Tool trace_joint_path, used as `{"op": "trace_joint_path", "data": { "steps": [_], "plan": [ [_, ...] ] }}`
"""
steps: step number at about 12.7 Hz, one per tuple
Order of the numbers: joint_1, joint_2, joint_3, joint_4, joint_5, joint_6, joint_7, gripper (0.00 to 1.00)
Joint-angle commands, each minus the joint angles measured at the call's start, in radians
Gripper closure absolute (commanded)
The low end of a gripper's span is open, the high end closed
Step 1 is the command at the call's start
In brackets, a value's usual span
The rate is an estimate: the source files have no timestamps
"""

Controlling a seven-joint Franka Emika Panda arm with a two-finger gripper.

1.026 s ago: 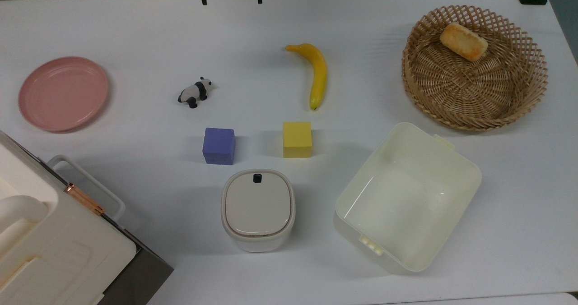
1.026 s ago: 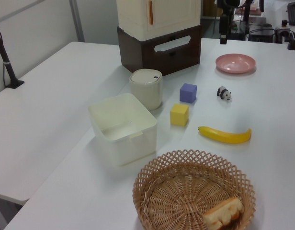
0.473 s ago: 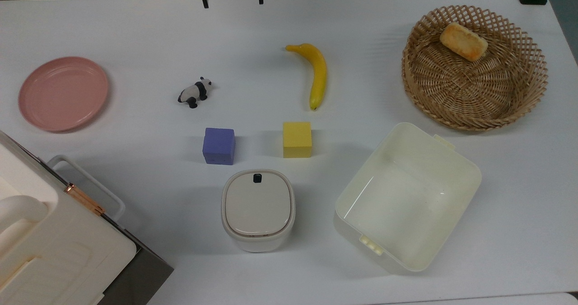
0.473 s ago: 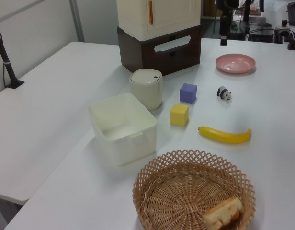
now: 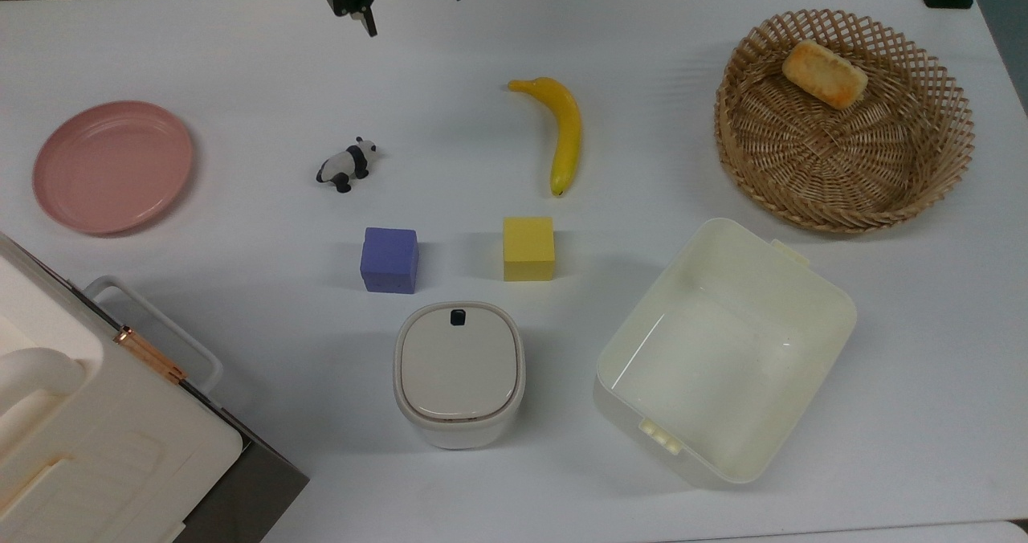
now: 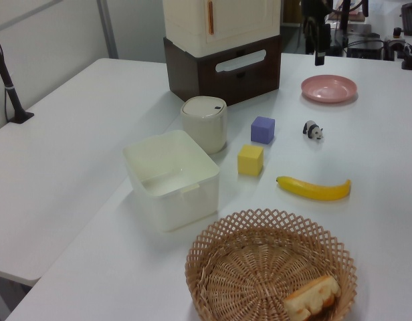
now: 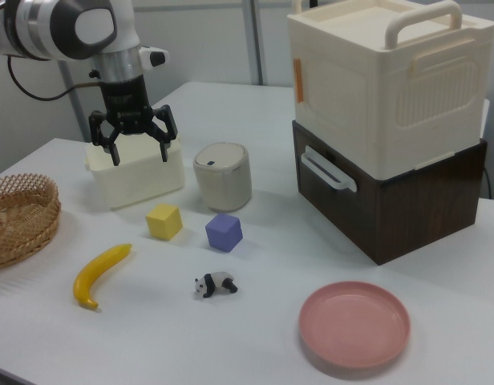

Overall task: Open the drawer
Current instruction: 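Move the gripper toward the white handle of the wooden drawer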

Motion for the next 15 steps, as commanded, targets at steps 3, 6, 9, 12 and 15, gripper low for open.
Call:
{"op": "trace_joint_path", "data": {
  "steps": [3, 6, 9, 12, 15],
  "plan": [
    [-0.026, 0.026, -0.007, 0.026, -0.041, 0.079, -0.221, 0.00],
    [-0.051, 0.108, -0.009, 0.022, -0.123, 0.269, -0.238, 0.00],
    [-0.098, 0.171, -0.010, 0.018, -0.166, 0.423, -0.281, 0.00],
    [-0.150, 0.234, -0.010, 0.018, -0.223, 0.557, -0.346, 0.00],
    [-0.202, 0.299, -0.010, 0.018, -0.245, 0.712, -0.413, 0.00]
  ]
}}
